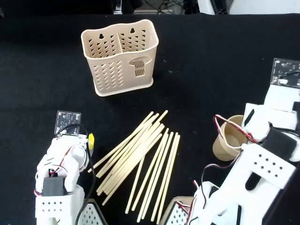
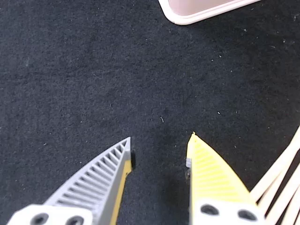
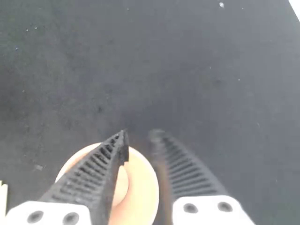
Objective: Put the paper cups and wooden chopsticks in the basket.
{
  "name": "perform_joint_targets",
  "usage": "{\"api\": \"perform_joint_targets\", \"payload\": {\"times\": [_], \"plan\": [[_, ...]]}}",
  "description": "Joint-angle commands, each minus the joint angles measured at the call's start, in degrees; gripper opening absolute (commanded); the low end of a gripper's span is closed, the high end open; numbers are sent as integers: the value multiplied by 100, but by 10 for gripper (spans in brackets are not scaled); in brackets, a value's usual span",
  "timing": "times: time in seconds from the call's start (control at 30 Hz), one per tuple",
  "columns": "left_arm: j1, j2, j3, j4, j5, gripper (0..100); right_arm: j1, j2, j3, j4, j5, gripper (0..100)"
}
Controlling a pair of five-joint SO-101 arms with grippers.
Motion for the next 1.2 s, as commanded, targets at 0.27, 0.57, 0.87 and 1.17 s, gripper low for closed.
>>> {"api": "perform_joint_targets", "payload": {"times": [0.27,0.57,0.87,1.17], "plan": [[-48,-62,-31,-97,-35,202,0,-13,-523,1574,624,201],[-48,-62,-31,-97,-44,202,677,-22,954,193,1037,200],[-66,-62,-31,-88,-35,202,642,-22,1956,-721,1037,198],[-75,-53,-31,-88,-35,202,633,-13,2202,-747,1037,162]]}}
